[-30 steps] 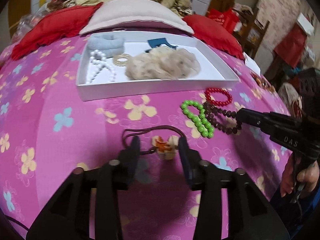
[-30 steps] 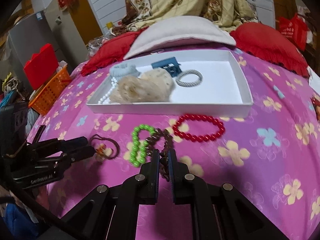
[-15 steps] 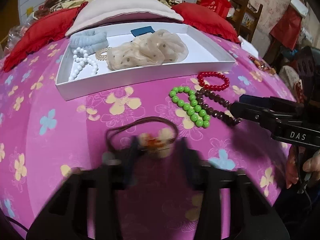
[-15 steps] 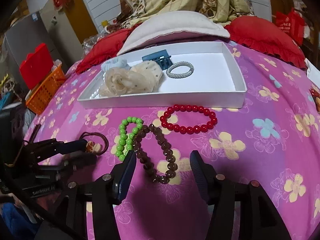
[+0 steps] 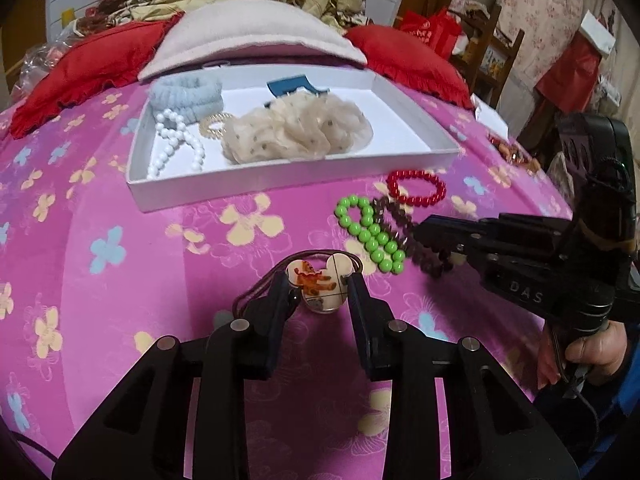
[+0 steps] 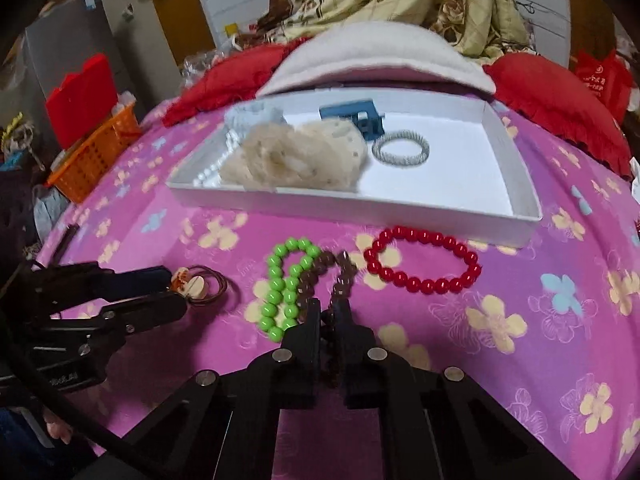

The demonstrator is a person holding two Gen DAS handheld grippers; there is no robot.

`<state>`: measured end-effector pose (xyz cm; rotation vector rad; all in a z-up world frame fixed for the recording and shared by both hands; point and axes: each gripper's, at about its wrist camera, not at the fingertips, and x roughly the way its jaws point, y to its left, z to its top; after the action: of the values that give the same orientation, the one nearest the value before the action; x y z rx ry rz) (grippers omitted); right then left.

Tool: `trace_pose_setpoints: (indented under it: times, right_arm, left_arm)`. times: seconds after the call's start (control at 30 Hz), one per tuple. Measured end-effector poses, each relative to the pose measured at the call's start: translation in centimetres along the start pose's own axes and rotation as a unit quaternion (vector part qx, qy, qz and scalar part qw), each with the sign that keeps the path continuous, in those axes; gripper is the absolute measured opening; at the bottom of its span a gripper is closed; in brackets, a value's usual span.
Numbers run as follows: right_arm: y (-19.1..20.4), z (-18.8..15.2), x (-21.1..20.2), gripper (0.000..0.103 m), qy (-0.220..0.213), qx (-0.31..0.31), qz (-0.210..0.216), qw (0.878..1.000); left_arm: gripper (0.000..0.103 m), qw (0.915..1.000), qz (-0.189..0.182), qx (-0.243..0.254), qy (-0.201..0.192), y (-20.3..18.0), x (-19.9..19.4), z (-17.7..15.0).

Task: Organize jewelry
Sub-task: 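Lift the charm hair tie and brown bead bracelet toward the white tray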

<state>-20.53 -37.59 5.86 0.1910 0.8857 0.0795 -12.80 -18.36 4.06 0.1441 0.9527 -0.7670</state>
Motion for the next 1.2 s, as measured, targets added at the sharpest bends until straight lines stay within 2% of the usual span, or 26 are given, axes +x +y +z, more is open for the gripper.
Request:
trace_pose_setpoints:
  times: [0.17,0.37,0.5,0.57,0.67,0.8,0.87,0.97,1.2]
  right_arm:
    - [-0.2,0.8,-1.3,0.006,-0.009,0.009,0.009,1.000]
    - [-1.2,0.1,-1.0,0.006,-0.002,0.025,-0.010,1.000]
    - [-1.3,-0.5,-0.8,0.007,0.010,0.009,-0.025,1.000]
    - [-1.4,-0.6,-0.2,0.011,0.023,0.004,-0.034,0.999]
    - [-1.6,-0.6,0.9,0.025,0.031,0.001,-0.046,0.998]
    - [-1.6,-0.4,1.8,0.027,0.029,-0.002,-0.054,0.998]
    - [-1.3,-0.1,2.1,0.027,0.029,-0.010,-0.053,0.998]
    - [-0.8,0.1,2.4,0.008,0.036,-0.011,-0.045,0.998]
    - [-0.2,1.3,-0.8,0.008,-0.003,-0.013,-0.035,0.999]
  left_arm:
    - [0.029,0.9997,-0.002,-0.014,-0.020,0.7,-1.5,0.4]
    - [0.029,0.9992,-0.001,-0.019,-0.034,0.9,-2.8,0.3]
    - [0.029,0.9988,-0.002,-0.024,-0.041,1.3,-3.3,0.4]
    - [0.029,0.9988,0.000,-0.025,-0.043,1.3,-3.4,0.4]
    - [0.029,0.9988,0.001,-0.023,-0.043,1.3,-3.5,0.4]
    - [0.029,0.9987,0.001,-0.024,-0.045,1.2,-3.5,0.4]
    - [0.029,0.9986,0.001,-0.026,-0.046,1.2,-3.6,0.4]
    - [0.029,0.9985,0.003,-0.028,-0.047,1.4,-3.7,0.5]
    - [0.029,0.9975,0.004,-0.042,-0.057,2.2,-4.3,0.6]
